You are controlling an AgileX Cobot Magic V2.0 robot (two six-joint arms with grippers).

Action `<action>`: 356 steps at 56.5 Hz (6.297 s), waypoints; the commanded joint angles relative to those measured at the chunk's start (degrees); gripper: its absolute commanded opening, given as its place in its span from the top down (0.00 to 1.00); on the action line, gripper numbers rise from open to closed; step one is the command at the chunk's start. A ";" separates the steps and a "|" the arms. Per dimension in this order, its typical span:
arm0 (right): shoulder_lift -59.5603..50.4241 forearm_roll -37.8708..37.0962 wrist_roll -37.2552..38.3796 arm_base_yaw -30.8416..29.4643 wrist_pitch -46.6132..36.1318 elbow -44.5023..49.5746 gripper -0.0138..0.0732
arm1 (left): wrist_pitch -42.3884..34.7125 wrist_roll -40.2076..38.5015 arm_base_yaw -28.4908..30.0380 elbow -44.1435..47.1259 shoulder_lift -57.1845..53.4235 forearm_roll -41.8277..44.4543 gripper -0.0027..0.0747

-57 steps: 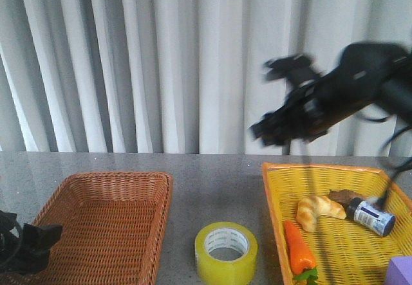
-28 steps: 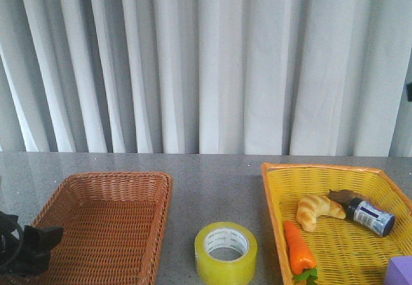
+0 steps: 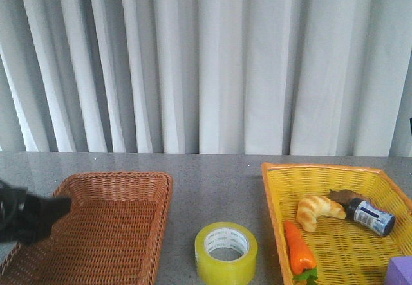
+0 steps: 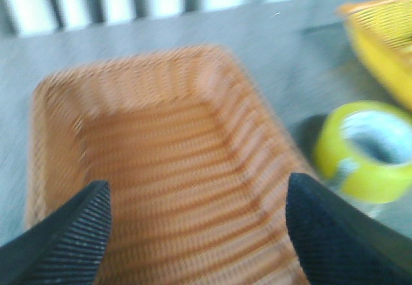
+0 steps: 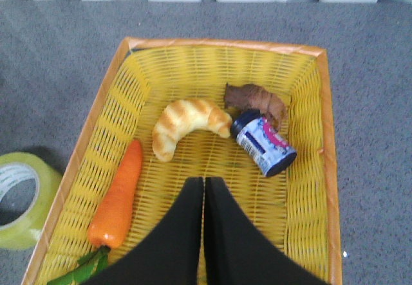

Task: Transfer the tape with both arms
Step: 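Swing the left gripper over the tape roll and lower onto its rim, then grasp the tape roll rim with the left gripper and lift it, then carry the tape roll into the brown basket and release it, then raise the left gripper out of the brown basket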

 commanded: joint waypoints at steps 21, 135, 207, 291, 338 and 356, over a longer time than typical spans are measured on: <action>-1.67 0.98 -0.49 -0.30 -1.56 -1.42 0.85 | 16.79 -14.09 -15.83 -42.81 20.76 14.94 0.28; -1.67 0.98 -0.49 -0.30 -1.05 -1.42 0.85 | 36.50 -35.29 -28.21 -69.40 61.96 41.52 0.95; -1.67 0.98 -0.49 -0.30 -0.92 -1.42 0.85 | 29.69 -40.38 -1.06 -50.57 34.85 43.64 0.96; -1.67 0.98 -0.49 -0.30 -0.85 -1.42 0.85 | 28.47 -39.31 -0.75 -44.12 44.67 35.15 0.38; -1.67 0.98 -0.49 -0.30 -0.72 -1.42 0.85 | 32.38 -34.69 -0.75 -57.36 17.64 32.09 0.84; -1.67 0.98 -0.49 -0.30 -0.72 -1.42 0.85 | 35.40 -34.94 -0.75 -57.24 11.64 31.96 0.97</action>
